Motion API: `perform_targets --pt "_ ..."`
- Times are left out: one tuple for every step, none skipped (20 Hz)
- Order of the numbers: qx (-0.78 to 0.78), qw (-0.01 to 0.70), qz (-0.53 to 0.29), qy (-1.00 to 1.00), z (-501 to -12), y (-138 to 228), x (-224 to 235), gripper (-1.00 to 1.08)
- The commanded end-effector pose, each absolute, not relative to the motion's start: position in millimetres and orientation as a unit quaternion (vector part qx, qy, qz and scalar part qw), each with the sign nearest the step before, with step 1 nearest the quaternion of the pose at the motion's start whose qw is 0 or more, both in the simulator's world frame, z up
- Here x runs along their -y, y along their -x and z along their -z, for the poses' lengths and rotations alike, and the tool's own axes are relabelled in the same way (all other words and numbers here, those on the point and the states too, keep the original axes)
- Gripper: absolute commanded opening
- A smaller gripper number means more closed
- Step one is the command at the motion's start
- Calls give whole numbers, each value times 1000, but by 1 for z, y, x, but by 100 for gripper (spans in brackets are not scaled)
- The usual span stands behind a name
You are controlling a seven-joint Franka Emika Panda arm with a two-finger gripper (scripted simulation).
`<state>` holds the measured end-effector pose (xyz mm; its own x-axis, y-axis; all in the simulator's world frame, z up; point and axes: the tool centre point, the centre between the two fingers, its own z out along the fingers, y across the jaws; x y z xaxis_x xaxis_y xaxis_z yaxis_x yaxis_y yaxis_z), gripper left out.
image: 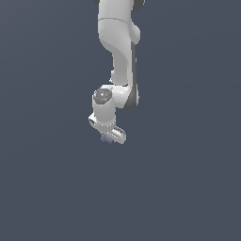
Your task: Pick up the object and move it to a goal position.
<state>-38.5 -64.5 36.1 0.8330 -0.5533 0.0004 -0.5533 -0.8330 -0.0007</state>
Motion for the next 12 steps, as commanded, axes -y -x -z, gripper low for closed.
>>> perform_targets --pt "-289 0 0 957 -36 39 65 -100" --pt "-289 0 0 957 -36 39 64 -100" --pt "-289 0 0 957 -37 39 63 -100" --pt "-289 0 0 957 -38 39 62 -100" --pt "-289 0 0 957 -40 39 60 -100" --pt "-289 0 0 957 -42 39 57 -100" --pt "-289 0 0 957 -44 40 54 -100" --pt "-289 0 0 957 -48 40 50 -100" --pt "-289 0 0 957 -51 41 45 -100" --pt "-289 0 0 957 -55 41 40 -100" --pt "-289 0 0 957 -60 42 34 -100" --pt "-289 0 0 957 -65 42 28 -100"
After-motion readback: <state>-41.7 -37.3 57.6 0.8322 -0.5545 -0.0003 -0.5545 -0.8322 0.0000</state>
